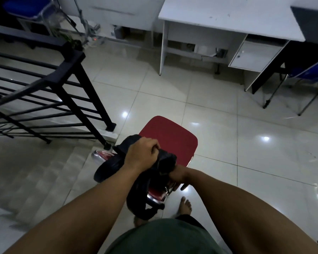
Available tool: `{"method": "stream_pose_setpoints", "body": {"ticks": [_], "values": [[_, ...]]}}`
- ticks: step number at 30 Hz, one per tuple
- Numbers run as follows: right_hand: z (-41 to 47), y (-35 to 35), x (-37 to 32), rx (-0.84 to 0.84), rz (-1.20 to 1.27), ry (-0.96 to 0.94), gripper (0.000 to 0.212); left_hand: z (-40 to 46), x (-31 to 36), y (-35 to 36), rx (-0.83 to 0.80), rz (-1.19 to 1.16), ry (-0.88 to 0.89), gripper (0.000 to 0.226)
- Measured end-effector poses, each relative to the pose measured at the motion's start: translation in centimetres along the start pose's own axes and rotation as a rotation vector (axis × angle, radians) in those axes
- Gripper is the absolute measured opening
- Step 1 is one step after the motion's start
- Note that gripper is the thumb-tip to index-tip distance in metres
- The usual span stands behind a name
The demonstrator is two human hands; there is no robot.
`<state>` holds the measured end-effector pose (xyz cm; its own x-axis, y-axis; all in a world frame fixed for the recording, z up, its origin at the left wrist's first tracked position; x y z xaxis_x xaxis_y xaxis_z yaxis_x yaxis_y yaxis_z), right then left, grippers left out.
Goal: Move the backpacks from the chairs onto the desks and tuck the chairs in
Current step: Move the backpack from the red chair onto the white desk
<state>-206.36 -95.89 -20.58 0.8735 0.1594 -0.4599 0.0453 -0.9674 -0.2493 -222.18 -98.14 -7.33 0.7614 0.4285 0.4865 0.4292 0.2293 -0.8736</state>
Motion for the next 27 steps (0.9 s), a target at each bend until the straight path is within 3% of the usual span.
{"method": "stream_pose_setpoints", "body": {"ticks": [4, 7, 13, 18, 23, 27], "values": [[-0.6, 1.5, -1.1, -0.089, 0.101, 0.034, 0.040, -0.1, -7.1, -2.4, 0.057, 0.192, -0.300, 0.020], [-1.4, 3.1, -1.4, -0.222, 0.205, 0.046, 0.036, -1.2, -11.5, -2.5, -0.072, 0.275, -0.600, 0.033], [-2.6, 4.2, -2.7, -0.360, 0.371, -0.019, 0.026, -1.5, -10.4, -1.9, -0.391, 0.418, -0.775, 0.064], [-2.1, 3.7, -5.3, -0.230, 0.460, -0.038, 0.040, -1.1, -9.9, -1.7, -0.489, 0.378, -0.768, 0.058], [-2.3, 3.1, -5.7, -0.142, 0.519, -0.010, 0.027, 0.2, -11.6, -2.4, -0.479, 0.171, -0.653, 0.039], [-2.2, 2.7, -5.2, -0.177, 0.578, -0.001, 0.050, 0.9, -13.5, -2.3, -0.467, 0.186, -0.496, 0.044]]}}
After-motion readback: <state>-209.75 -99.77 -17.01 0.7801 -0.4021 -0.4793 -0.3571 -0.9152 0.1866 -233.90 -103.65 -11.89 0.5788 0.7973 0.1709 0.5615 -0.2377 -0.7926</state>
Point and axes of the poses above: each hand's wrist, its own z-axis towards the middle knuckle, its own y-axis out of the palm, x = y × z, the point moved 9 cm from there along z, towards the middle knuckle, and after that the axes turned 7 degrees about -y, right-handed, at the moved point
